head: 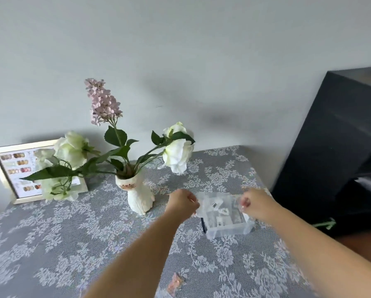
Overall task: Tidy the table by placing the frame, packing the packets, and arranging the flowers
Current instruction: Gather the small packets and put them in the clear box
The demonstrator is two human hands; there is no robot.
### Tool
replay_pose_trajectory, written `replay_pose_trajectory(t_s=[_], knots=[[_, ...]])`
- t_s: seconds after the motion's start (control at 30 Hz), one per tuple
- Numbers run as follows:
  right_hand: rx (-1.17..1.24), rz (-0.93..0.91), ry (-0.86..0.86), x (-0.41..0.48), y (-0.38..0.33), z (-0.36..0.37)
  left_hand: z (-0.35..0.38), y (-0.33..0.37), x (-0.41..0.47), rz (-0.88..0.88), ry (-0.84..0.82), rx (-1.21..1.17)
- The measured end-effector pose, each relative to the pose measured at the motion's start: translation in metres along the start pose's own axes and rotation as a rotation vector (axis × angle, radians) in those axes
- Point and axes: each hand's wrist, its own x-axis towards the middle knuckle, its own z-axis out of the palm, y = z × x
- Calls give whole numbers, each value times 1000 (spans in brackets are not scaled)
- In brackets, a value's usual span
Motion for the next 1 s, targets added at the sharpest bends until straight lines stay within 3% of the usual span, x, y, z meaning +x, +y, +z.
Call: replay_pose_trajectory(t_s=[0.27,0.4,0.73,0.87,1.0], knots=[[44,-140,-19,-25,24,-3,42,24,9,-47,-36,71],[59,-110,22,-27,31,-5,55,25,6,-44,-86,78],[-21,-177,31,-13,4,-2,25,-6,-13,-8,54,141],[-103,-165,-54,-3,-14,5,18,-35,-35,94,-39,248],[-216,-144,-133,6,-22,21,23,-68,-62,138,-233,388]])
